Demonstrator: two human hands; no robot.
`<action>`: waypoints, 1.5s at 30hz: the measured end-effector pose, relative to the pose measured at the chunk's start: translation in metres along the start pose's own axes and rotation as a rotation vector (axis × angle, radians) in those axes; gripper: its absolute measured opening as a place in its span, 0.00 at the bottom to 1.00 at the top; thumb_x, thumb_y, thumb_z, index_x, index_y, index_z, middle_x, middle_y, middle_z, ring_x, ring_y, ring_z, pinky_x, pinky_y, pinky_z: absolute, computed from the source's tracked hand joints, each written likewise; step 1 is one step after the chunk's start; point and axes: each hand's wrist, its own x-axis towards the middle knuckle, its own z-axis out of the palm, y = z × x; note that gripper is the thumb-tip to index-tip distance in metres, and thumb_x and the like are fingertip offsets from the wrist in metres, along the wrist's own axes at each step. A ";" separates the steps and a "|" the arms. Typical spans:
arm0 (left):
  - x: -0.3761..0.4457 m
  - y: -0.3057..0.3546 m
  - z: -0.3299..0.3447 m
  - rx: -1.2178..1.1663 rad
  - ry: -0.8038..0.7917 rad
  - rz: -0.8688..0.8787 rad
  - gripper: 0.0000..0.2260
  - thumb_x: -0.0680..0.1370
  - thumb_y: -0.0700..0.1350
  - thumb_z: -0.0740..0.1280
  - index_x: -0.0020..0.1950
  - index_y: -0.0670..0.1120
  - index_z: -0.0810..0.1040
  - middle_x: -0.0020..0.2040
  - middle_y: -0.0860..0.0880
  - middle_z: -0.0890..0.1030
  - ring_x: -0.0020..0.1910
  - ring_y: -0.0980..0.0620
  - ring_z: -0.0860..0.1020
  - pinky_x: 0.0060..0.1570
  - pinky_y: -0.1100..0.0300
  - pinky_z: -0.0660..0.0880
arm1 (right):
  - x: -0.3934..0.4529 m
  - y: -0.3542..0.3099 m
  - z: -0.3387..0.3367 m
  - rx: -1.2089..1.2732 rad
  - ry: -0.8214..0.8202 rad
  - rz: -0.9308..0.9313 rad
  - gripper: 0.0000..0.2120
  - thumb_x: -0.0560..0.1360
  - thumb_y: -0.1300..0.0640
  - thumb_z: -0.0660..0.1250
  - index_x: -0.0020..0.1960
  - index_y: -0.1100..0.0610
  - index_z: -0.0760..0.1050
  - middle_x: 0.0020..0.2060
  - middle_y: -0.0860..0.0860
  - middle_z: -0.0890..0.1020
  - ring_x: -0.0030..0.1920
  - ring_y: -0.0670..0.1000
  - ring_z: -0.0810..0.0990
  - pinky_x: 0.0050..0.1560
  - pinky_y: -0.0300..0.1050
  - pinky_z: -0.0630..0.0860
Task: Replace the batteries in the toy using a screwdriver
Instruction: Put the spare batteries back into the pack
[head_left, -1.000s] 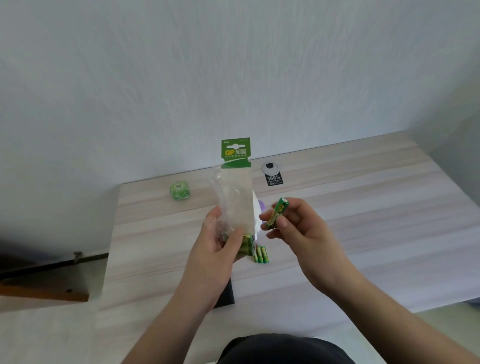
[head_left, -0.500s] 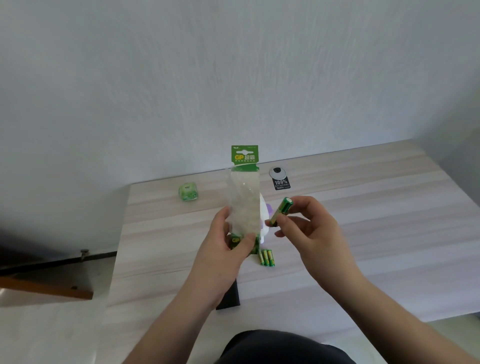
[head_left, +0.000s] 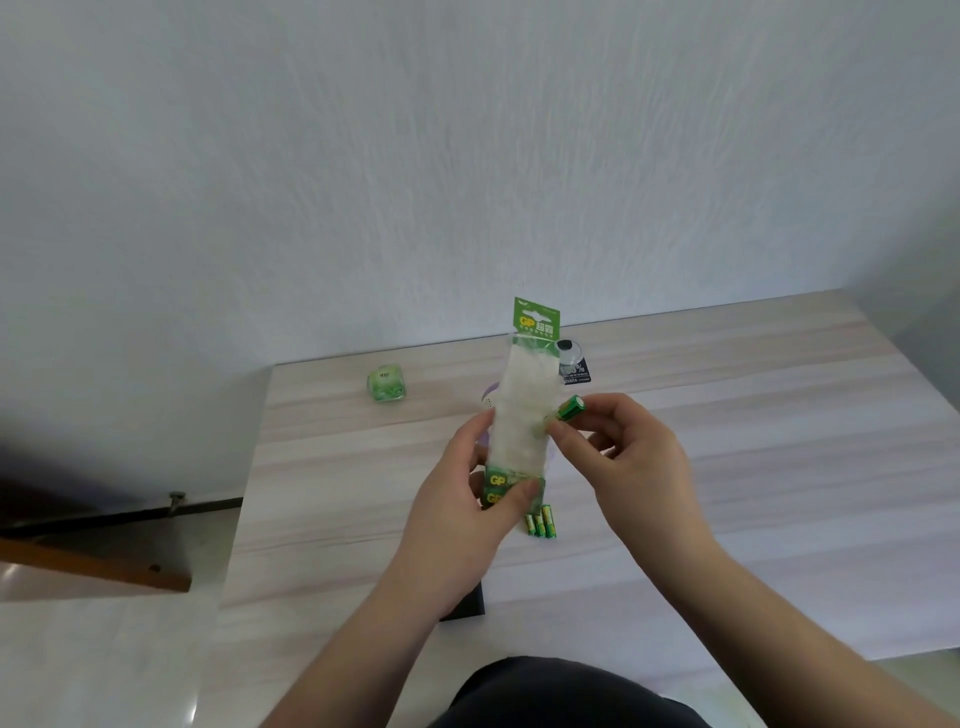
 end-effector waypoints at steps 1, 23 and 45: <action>0.000 0.001 0.000 0.016 0.005 0.010 0.29 0.74 0.47 0.73 0.70 0.61 0.65 0.55 0.59 0.79 0.48 0.65 0.80 0.46 0.69 0.77 | 0.000 0.000 0.001 0.004 -0.008 0.006 0.05 0.71 0.53 0.73 0.45 0.48 0.78 0.40 0.40 0.84 0.30 0.42 0.71 0.33 0.35 0.71; 0.001 -0.009 -0.002 0.046 0.005 0.048 0.23 0.73 0.49 0.74 0.65 0.57 0.71 0.55 0.58 0.82 0.50 0.58 0.82 0.54 0.54 0.80 | 0.006 0.002 0.000 -0.222 -0.281 -0.124 0.11 0.73 0.53 0.72 0.54 0.42 0.79 0.38 0.33 0.81 0.29 0.42 0.70 0.33 0.30 0.69; -0.006 -0.004 -0.001 0.048 -0.054 0.084 0.22 0.73 0.45 0.74 0.57 0.67 0.70 0.51 0.59 0.83 0.48 0.61 0.82 0.53 0.57 0.79 | -0.001 -0.001 -0.010 -0.335 -0.268 -0.222 0.12 0.72 0.58 0.73 0.54 0.47 0.80 0.32 0.30 0.77 0.33 0.35 0.75 0.35 0.28 0.69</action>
